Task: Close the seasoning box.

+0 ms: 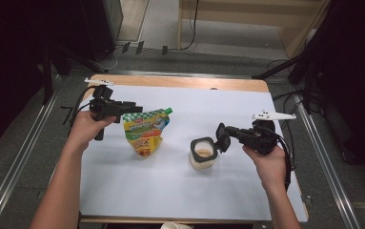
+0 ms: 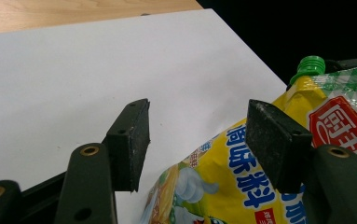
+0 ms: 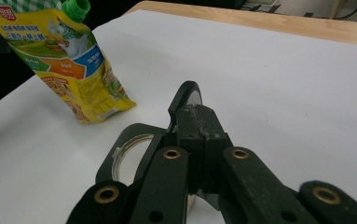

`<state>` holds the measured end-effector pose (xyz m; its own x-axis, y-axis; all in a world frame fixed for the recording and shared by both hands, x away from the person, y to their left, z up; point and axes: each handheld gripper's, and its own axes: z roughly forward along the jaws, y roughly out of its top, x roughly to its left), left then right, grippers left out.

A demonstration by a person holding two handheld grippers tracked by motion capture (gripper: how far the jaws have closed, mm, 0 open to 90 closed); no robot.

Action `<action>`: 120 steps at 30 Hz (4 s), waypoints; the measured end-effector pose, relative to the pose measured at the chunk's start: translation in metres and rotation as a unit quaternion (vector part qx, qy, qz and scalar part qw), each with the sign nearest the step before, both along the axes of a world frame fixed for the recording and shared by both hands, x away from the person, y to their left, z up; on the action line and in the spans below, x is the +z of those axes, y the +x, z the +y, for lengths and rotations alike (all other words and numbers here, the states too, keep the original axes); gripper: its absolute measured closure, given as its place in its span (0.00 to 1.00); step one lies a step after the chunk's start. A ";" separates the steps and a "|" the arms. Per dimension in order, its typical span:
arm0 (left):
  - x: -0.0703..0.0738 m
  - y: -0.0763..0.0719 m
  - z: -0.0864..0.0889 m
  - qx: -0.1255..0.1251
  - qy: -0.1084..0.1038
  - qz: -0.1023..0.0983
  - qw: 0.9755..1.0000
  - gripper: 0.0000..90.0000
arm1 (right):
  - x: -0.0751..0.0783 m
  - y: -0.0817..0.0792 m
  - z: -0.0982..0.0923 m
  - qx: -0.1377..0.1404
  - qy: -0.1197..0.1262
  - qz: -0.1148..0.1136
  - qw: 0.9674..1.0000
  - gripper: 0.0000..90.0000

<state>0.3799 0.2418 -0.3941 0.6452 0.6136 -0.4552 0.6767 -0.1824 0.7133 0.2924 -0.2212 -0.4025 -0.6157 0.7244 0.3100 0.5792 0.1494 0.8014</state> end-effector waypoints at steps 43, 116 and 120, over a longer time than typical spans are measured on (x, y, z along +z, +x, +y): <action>-0.001 0.000 0.003 0.002 -0.008 -0.008 1.000 0.45 | -0.039 -0.006 0.064 0.091 -0.033 0.019 0.995 1.00; -0.010 0.003 0.007 0.009 0.007 -0.013 1.000 0.44 | -0.067 0.020 -0.017 -0.032 -0.059 -0.040 0.997 0.31; -0.011 0.004 0.007 0.007 0.001 -0.012 1.000 0.42 | -0.068 0.020 -0.016 -0.028 -0.064 -0.042 0.997 0.30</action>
